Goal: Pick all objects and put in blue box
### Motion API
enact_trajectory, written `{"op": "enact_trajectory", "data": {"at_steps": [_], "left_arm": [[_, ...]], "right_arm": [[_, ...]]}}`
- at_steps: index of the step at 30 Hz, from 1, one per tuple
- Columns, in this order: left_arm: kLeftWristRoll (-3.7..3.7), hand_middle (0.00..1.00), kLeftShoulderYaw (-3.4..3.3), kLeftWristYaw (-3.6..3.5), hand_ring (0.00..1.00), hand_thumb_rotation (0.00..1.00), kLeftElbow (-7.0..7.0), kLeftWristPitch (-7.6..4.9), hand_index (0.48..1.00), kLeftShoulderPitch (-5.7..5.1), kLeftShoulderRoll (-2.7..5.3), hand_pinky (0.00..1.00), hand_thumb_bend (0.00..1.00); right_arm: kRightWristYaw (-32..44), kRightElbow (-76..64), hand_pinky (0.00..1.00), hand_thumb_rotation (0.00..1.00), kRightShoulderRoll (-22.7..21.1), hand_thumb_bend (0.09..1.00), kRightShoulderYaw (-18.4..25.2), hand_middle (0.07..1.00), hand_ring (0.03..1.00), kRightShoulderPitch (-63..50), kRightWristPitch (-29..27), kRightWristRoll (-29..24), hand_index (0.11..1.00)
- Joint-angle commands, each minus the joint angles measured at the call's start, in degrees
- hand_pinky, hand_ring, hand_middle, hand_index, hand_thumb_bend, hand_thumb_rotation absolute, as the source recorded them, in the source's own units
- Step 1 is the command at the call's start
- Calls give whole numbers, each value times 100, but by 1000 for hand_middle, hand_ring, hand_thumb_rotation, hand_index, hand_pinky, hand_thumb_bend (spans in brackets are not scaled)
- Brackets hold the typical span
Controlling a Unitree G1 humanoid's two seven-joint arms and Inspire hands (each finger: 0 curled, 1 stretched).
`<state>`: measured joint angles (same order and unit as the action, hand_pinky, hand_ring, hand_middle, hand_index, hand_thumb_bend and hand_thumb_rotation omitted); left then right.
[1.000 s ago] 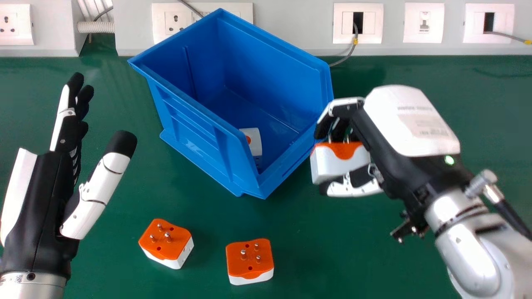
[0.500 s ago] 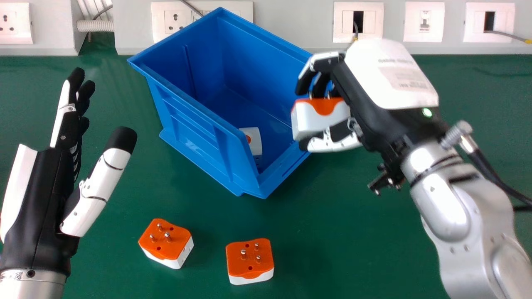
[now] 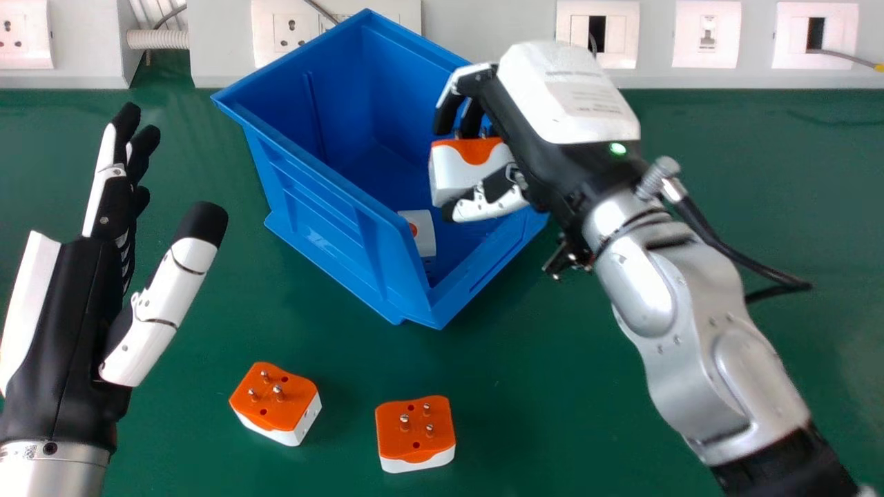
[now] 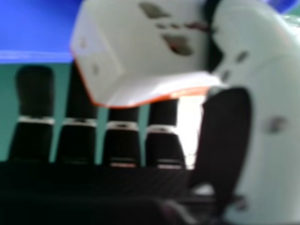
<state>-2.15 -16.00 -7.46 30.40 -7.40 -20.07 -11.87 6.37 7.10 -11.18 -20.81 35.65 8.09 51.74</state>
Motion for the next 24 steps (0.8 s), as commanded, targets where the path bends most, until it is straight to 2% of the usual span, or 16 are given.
{"op": "enact_trajectory", "data": {"at_steps": [1, 5, 11, 14, 24], "left_arm": [[43, 981, -7, -5, 1000, 845, 235, 42, 1000, -1, -25, 983, 625], [41, 980, 5, -9, 1000, 846, 329, 118, 1000, -27, -16, 983, 633], [-8, 979, 6, -13, 1000, 847, 384, 146, 1000, -44, -37, 983, 634], [-3, 979, -9, -16, 1000, 847, 411, 164, 1000, -61, -44, 983, 632], [-33, 980, -2, 6, 1000, 848, 413, 189, 1000, -103, -28, 983, 637]], "right_arm": [[-230, 395, 308, 0, 119, 487, -72, 527, 423, 470, -1, 5, 549], [-347, 1017, 314, 0, 214, 489, -199, 531, 428, 824, 17, -11, 532], [-531, 1858, 320, 0, 301, 492, -375, 531, 434, 1396, 28, 7, 510], [-641, 2325, 320, 0, 349, 492, -468, 531, 435, 1708, 8, -5, 513], [-1130, 3728, 319, 0, 521, 493, -723, 527, 436, 2441, -386, -164, 520]]}}
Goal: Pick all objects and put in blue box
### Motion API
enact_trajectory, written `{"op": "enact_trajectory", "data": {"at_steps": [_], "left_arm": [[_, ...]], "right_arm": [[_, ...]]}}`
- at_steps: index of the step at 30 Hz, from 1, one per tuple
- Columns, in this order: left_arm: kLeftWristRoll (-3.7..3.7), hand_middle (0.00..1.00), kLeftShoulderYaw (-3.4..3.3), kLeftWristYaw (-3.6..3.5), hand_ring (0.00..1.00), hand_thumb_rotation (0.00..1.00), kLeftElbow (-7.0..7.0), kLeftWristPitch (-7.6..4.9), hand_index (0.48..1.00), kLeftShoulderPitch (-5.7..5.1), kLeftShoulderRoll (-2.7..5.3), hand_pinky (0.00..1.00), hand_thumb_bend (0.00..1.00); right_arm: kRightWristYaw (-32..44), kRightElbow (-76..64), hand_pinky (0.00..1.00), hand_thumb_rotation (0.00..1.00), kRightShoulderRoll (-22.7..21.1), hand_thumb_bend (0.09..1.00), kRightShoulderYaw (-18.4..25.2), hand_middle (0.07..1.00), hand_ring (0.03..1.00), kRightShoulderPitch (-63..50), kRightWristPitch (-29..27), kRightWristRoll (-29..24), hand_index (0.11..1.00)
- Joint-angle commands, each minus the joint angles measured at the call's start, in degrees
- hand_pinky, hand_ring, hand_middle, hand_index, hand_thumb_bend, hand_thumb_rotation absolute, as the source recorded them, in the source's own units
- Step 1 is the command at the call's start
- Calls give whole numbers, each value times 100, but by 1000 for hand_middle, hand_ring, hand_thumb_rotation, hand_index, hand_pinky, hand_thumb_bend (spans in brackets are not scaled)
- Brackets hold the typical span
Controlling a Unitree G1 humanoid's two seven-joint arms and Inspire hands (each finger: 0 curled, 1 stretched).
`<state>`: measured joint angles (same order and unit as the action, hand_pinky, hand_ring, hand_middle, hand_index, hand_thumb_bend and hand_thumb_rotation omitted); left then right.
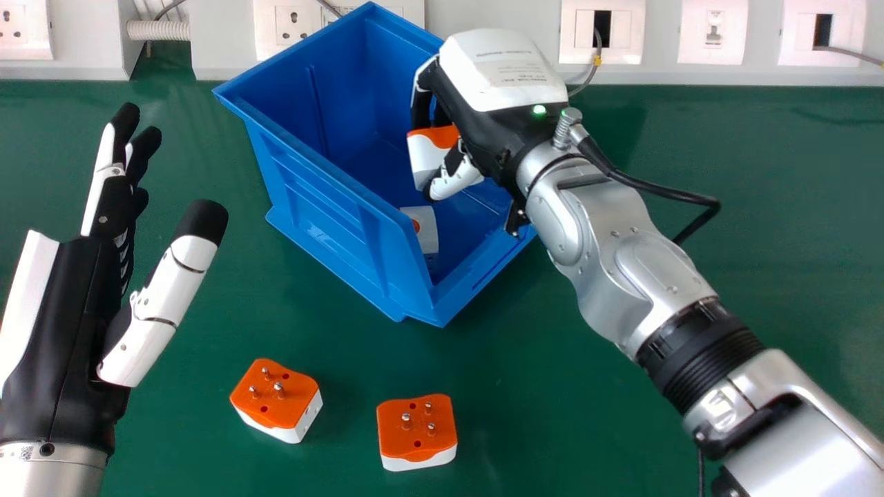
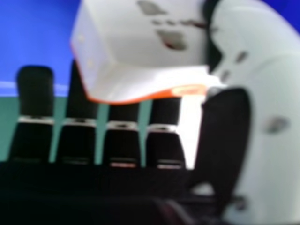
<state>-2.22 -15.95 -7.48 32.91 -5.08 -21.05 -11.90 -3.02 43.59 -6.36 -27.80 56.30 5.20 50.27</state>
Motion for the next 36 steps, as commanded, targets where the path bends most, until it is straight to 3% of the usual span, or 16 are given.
{"op": "enact_trajectory", "data": {"at_steps": [1, 7, 18, 30, 36], "left_arm": [[-23, 982, -8, 6, 1000, 848, 158, -46, 1000, -6, -26, 983, 639], [-27, 985, 12, -2, 1000, 846, 118, -118, 1000, -51, -15, 988, 627], [19, 992, -22, -20, 1000, 843, -4, -276, 1000, -75, -37, 993, 585], [32, 995, 9, -1, 1000, 842, -23, -301, 1000, -54, -2, 992, 574], [17, 994, 7, 10, 1000, 842, 67, -252, 1000, -92, 10, 990, 574]], "right_arm": [[-236, 206, 321, 0, 53, 494, -60, 525, 435, 433, -125, -22, 516], [-424, 774, 327, 0, 102, 497, -304, 515, 431, 683, -260, 14, 494], [-423, 1036, 332, 0, 107, 499, -712, 504, 441, 692, -392, 28, 480], [-493, 1101, 334, 0, 113, 498, -886, 492, 441, 619, -530, -18, 509], [-487, 1249, 340, 0, 132, 499, -946, 488, 440, 612, -589, 17, 509]]}}
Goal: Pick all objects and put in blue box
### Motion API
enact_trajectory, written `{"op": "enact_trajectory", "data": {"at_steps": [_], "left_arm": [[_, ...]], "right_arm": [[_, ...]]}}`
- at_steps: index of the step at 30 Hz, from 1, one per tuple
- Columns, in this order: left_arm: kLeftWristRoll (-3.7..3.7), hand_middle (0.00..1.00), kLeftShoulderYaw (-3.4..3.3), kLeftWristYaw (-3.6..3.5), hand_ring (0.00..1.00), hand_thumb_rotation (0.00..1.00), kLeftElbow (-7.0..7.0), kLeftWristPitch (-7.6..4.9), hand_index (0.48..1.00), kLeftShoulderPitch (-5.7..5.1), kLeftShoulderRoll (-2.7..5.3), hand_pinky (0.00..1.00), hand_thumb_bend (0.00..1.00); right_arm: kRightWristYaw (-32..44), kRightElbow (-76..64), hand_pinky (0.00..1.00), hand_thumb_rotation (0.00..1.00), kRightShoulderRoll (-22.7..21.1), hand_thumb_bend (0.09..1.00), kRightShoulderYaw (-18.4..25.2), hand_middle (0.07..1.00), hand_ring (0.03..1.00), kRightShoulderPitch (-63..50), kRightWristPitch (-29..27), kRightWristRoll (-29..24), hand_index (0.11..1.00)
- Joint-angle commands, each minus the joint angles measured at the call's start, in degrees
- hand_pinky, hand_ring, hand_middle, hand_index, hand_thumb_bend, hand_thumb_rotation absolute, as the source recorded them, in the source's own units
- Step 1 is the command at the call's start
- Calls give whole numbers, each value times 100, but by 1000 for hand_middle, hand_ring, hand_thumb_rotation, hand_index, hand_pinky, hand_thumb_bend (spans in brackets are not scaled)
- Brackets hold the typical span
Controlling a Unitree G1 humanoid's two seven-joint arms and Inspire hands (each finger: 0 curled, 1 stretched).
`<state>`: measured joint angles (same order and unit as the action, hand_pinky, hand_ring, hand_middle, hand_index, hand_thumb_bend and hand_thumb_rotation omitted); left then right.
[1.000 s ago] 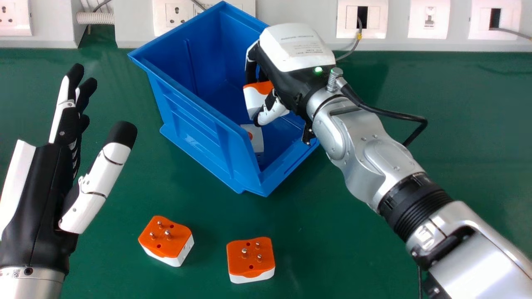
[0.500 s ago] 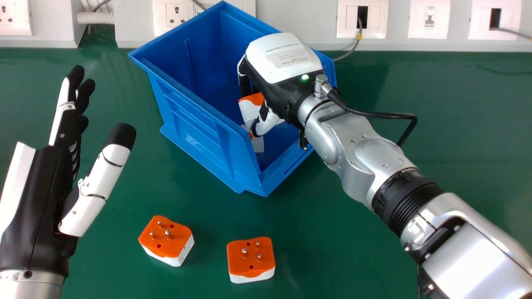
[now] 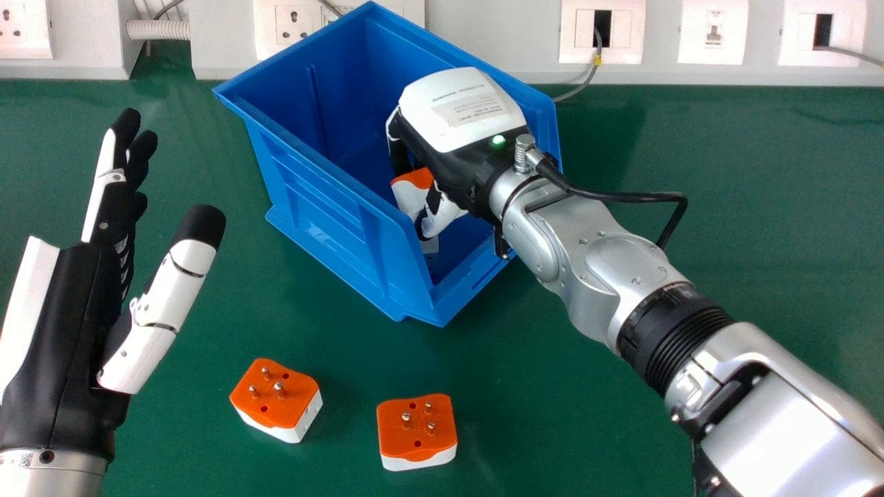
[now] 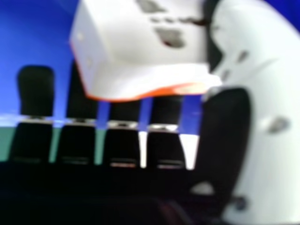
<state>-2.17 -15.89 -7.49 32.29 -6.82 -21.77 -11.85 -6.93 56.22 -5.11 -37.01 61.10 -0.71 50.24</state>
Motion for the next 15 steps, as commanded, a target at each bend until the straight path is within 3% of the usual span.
{"op": "enact_trajectory", "data": {"at_steps": [1, 8, 15], "left_arm": [[5, 994, 1, 16, 1000, 842, 153, -65, 1000, -30, 10, 990, 574], [-9, 994, -4, 41, 1000, 843, 132, -77, 1000, -19, 21, 984, 589], [-17, 994, 1, 51, 1000, 843, 196, -8, 1000, -26, 31, 974, 601]], "right_arm": [[-79, 10, 340, 0, 9, 499, -48, 488, 440, 138, 33, 43, 509], [-241, 102, 348, 0, 23, 499, -86, 500, 445, 126, 91, 18, 500], [-312, 182, 354, 0, 23, 498, -57, 521, 450, 100, 21, -63, 497]]}}
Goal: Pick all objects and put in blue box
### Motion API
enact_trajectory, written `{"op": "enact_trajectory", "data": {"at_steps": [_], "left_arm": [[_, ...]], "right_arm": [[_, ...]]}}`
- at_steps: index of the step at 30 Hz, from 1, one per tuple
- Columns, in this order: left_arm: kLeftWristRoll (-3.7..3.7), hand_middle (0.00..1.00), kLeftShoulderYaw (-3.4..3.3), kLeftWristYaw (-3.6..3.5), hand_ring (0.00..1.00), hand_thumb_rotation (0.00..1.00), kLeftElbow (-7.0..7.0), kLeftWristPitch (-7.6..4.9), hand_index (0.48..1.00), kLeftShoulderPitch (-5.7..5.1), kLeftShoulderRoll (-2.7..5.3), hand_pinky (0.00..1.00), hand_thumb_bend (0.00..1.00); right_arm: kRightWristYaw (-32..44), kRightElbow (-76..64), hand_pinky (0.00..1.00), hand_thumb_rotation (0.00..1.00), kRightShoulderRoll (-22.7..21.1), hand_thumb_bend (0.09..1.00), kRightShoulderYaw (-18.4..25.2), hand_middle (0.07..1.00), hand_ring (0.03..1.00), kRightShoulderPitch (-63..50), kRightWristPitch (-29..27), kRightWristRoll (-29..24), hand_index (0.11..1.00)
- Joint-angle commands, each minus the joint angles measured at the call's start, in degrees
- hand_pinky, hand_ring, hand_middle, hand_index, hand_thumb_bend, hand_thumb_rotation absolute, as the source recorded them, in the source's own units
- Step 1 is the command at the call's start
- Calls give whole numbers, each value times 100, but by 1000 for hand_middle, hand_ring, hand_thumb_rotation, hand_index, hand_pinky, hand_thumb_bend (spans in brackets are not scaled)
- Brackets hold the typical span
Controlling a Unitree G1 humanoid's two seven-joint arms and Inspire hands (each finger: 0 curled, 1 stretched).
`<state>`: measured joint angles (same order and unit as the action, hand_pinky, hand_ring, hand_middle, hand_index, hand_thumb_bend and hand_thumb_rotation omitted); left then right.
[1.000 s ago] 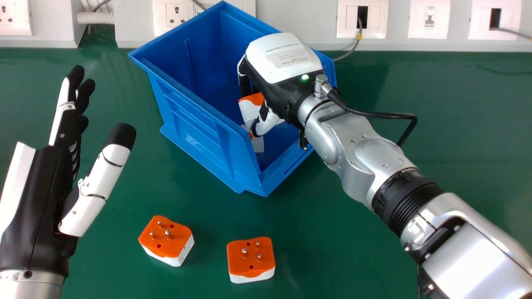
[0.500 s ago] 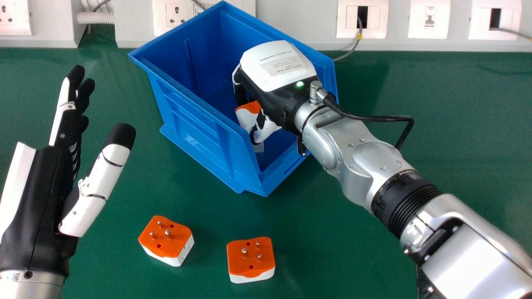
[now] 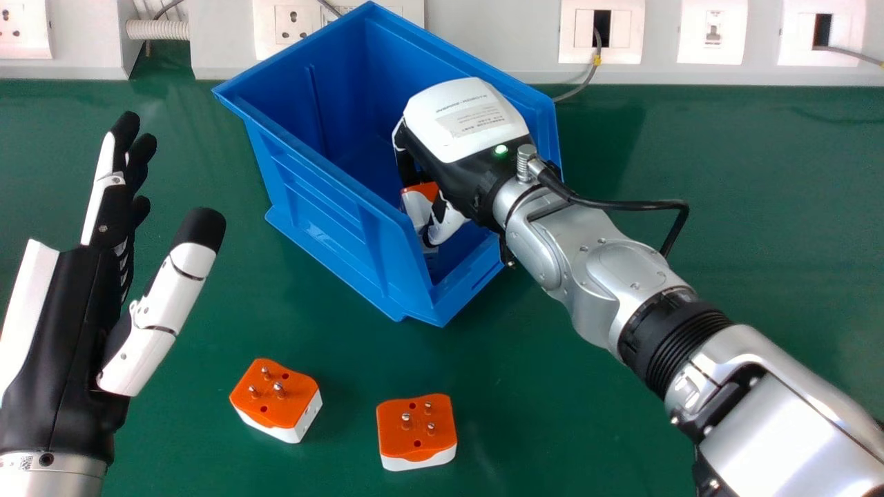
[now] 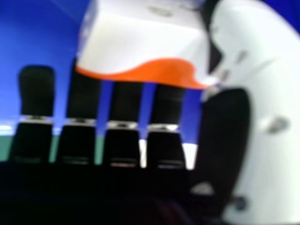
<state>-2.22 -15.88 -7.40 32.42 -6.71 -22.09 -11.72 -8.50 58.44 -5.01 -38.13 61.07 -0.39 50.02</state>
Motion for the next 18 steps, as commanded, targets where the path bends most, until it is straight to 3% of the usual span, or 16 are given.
{"op": "enact_trajectory", "data": {"at_steps": [1, 7, 12, 18], "left_arm": [[-7, 993, -6, 44, 1000, 843, 203, 4, 1000, 2, 20, 972, 603], [30, 992, -20, 54, 1000, 844, 303, 139, 1000, -8, 43, 967, 617], [10, 991, 12, 63, 1000, 844, 375, 230, 1000, -7, 89, 965, 623], [-18, 991, 19, 53, 1000, 845, 379, 235, 1000, -3, 118, 964, 626]], "right_arm": [[-162, -41, 353, 0, 17, 498, 53, 524, 450, 96, 3, -40, 495], [-239, -72, 344, 0, 14, 498, 60, 513, 448, 63, 48, -34, 488], [-242, -118, 340, 0, 4, 499, 110, 507, 448, 19, 36, -94, 481], [92, -212, 338, 0, 31, 499, 190, 506, 452, 1, 219, -211, 466]]}}
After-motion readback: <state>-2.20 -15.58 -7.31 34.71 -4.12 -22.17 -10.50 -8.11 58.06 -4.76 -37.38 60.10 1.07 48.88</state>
